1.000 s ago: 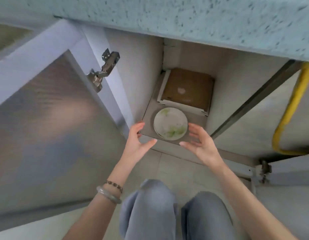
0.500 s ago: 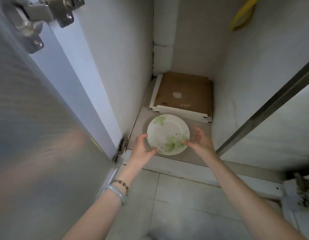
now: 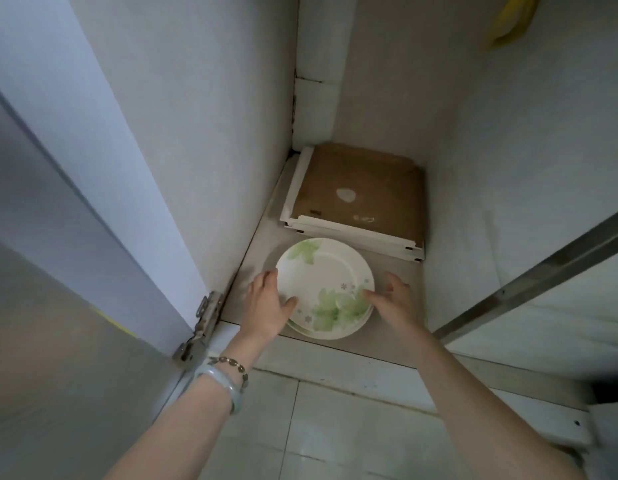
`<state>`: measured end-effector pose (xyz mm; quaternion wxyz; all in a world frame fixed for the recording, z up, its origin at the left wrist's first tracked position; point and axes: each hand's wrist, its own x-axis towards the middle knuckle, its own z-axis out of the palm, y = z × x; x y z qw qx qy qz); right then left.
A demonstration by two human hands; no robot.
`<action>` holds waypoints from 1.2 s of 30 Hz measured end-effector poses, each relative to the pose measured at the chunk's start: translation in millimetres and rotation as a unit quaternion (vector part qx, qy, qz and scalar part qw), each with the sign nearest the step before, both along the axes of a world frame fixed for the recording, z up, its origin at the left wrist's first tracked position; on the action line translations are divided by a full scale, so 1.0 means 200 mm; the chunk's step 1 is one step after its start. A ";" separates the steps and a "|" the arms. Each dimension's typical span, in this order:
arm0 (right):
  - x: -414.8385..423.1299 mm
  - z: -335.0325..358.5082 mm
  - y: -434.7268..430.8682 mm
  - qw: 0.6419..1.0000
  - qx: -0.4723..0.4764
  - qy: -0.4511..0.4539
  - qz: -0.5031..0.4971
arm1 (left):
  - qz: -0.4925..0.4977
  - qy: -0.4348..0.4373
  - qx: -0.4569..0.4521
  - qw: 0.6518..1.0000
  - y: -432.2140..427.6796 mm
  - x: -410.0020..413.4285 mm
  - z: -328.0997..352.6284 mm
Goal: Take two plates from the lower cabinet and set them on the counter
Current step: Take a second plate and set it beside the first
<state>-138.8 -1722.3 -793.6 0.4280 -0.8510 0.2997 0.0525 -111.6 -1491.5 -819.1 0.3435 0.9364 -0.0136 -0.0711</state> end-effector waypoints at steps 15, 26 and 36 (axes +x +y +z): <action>0.06 -0.10 0.06 0.996 0.087 -0.003 -0.029 | 0.103 0.109 -0.171 0.974 -0.03 0.02 -0.03; 0.03 0.10 0.08 0.992 0.082 -0.077 -0.060 | 0.148 0.046 -0.221 0.963 -0.10 0.00 0.10; -0.07 0.29 0.12 0.984 0.069 -0.082 -0.141 | 0.213 0.025 -0.259 0.942 0.00 -0.25 0.32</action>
